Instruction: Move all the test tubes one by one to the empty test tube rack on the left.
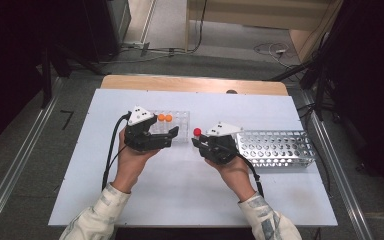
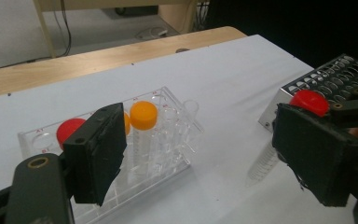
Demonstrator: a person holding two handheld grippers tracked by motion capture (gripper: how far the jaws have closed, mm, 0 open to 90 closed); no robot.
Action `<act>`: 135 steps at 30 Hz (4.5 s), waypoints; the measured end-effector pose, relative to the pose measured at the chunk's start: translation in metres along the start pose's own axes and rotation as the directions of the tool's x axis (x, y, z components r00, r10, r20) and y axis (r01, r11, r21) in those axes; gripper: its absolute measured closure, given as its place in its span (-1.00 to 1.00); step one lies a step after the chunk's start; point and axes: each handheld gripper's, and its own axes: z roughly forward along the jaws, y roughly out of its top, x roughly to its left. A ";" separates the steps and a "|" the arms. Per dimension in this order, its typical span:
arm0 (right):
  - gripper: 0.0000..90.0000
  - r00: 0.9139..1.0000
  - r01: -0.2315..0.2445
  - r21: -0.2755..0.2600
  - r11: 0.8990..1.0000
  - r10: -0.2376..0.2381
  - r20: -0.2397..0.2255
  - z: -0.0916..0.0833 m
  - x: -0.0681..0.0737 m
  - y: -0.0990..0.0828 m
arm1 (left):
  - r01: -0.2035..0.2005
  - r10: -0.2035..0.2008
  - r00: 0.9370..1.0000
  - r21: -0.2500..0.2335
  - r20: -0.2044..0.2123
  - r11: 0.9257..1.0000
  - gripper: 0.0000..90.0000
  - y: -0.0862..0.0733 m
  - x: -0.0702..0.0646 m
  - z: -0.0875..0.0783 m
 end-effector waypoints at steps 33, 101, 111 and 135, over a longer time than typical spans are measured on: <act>0.58 0.997 0.034 0.016 0.999 -0.032 -0.074 0.024 0.030 0.015 | -0.105 0.100 0.988 0.037 0.117 0.994 0.54 -0.007 -0.018 0.008; -0.20 0.999 -0.035 0.019 0.999 0.036 -0.031 -0.033 -0.025 -0.035 | -0.013 0.012 0.999 -0.039 -0.031 0.999 0.56 0.010 0.036 -0.036; -0.20 0.999 -0.035 0.021 0.999 0.036 -0.030 -0.033 -0.025 -0.035 | -0.008 0.005 0.998 -0.045 -0.069 0.999 0.56 0.017 0.047 -0.042; -0.20 0.999 -0.036 0.012 0.999 0.036 -0.030 -0.033 -0.026 -0.035 | 0.013 -0.021 0.989 -0.054 -0.146 0.998 0.57 0.032 0.066 -0.033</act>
